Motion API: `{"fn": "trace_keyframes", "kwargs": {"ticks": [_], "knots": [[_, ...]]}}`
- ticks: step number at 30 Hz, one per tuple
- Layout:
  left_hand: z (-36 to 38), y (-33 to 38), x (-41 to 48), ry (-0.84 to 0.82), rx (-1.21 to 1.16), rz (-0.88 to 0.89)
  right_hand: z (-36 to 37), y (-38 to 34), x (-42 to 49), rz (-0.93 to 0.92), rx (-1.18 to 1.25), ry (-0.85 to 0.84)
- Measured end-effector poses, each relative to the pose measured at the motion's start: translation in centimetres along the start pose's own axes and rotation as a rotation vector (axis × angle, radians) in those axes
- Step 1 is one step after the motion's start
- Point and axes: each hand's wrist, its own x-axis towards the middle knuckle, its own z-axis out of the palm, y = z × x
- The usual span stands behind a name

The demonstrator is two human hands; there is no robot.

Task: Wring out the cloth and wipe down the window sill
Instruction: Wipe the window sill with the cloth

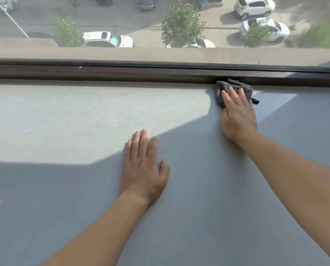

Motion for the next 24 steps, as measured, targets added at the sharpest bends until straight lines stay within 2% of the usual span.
{"fn": "trace_keyframes", "kwargs": {"ticks": [2,6,8,10,12,15,18,20,22,24], "knots": [[-0.1,0.0,-0.1,-0.004,-0.002,-0.003,1.2,-2.2,-1.5,0.008,0.011,0.017],[-0.4,0.1,0.0,0.005,-0.023,0.006,1.1,-1.7,-3.1,-0.264,-0.013,-0.072],[-0.3,0.0,0.1,0.014,-0.022,0.013,0.0,1.0,-1.8,-0.181,-0.02,-0.076],[-0.2,-0.1,0.2,0.025,-0.015,0.017,-0.8,2.7,-1.1,0.031,-0.01,-0.034],[-0.1,-0.1,0.2,0.027,-0.006,0.014,-0.4,1.6,-2.2,0.102,-0.027,0.006],[0.1,-0.2,0.1,0.029,-0.001,0.015,0.7,-0.5,-6.4,-0.083,-0.02,-0.02],[-0.1,-0.2,0.1,0.033,-0.002,0.011,0.1,1.1,-8.4,-0.257,-0.025,-0.109],[0.0,-0.2,0.2,0.04,-0.004,0.015,-0.7,3.3,-7.3,-0.189,-0.025,-0.098],[0.1,-0.2,0.1,0.047,-0.007,0.015,-1.3,4.7,-6.6,-0.019,-0.017,-0.065],[0.2,-0.1,0.2,0.058,0.003,0.015,-0.9,4.0,-7.6,0.05,-0.02,-0.023]]}}
